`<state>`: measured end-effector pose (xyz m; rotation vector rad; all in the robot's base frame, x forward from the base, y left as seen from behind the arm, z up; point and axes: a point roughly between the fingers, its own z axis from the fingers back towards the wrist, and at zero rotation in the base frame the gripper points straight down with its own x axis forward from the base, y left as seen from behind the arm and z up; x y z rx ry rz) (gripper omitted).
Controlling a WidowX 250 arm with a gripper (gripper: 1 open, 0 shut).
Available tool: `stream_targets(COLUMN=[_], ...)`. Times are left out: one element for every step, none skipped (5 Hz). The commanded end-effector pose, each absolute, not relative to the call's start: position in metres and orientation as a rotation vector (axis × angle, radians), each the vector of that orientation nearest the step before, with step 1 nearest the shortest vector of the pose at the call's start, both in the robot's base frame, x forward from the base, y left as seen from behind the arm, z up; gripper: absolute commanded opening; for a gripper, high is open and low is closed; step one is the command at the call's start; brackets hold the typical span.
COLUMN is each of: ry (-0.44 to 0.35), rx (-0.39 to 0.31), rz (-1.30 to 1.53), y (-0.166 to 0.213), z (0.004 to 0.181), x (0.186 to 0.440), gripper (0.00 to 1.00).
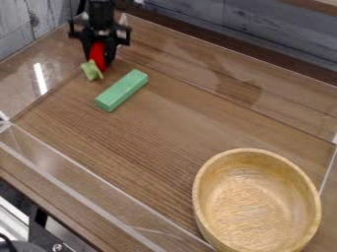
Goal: Move the red object to the left side of the table
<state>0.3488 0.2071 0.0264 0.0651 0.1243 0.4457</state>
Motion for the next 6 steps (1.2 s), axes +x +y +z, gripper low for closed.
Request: stream_targets(ry=[0.065,0.069,0.074,0.079,0.082,0.078], rx=[0.087,0.084,0.080,0.076,0.072,0.061], rz=[0.442,0.440,0.438,0.436,0.436,0.437], y=[0.2105,0.2106,0.2104,0.2104,0.2101,0.2093], z=[0.0416,0.0378,0.0347,0.0322,0.0338,0.0419], x=[0.3594,0.3606,0.3612,0.3615,0.3611,0.3595], gripper=[0.00,0.00,0.00,0.00,1.00,1.00])
